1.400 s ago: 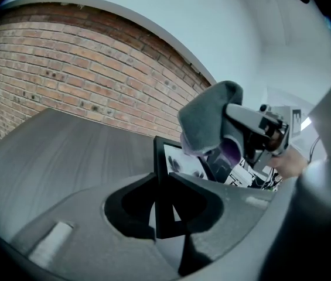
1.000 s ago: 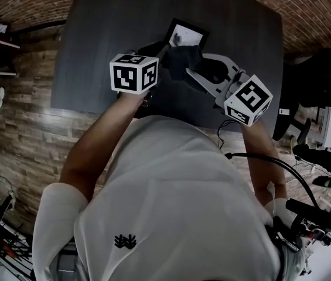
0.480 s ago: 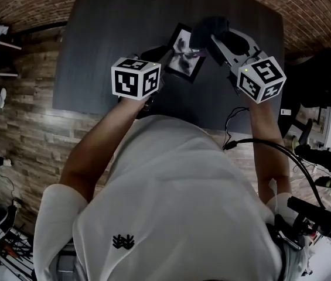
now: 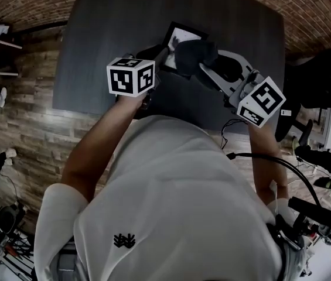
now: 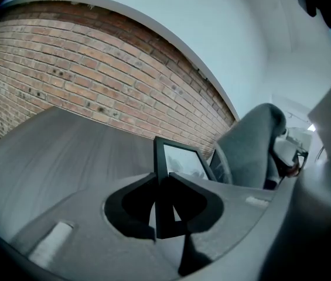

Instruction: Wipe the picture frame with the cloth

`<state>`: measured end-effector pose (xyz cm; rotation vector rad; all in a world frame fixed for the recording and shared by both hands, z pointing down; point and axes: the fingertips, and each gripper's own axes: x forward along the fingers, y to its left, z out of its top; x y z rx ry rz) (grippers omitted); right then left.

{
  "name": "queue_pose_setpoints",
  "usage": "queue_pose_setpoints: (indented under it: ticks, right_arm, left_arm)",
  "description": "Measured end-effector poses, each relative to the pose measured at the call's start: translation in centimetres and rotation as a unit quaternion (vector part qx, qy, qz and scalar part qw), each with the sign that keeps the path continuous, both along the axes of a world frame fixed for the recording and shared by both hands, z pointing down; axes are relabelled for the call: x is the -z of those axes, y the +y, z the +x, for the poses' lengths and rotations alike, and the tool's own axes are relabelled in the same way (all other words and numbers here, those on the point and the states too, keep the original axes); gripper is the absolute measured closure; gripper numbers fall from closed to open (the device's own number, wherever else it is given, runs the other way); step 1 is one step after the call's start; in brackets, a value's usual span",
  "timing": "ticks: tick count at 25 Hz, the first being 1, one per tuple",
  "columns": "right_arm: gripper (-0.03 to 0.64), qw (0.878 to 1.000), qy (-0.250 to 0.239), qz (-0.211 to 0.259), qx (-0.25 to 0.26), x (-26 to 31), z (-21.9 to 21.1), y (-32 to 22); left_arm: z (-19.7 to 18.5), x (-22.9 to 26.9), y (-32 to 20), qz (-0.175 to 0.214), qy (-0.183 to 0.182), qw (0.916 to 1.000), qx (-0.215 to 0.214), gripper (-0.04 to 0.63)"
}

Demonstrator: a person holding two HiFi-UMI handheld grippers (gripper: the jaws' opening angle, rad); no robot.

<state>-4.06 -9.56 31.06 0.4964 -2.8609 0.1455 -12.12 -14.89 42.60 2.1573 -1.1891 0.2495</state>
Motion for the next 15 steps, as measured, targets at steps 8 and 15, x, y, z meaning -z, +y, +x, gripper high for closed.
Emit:
queue_pose_setpoints:
  ticks: [8, 15]
  right_arm:
    - [0.509, 0.999, 0.038, -0.03, 0.006, -3.2, 1.2, -0.2]
    - [0.509, 0.994, 0.048, -0.004, -0.096, -1.9, 4.7, -6.1]
  left_arm:
    - [0.5, 0.3, -0.8, 0.001, 0.003, 1.0, -0.001, 0.518]
    - [1.5, 0.5, -0.7, 0.002, 0.004, 0.9999, -0.013, 0.518]
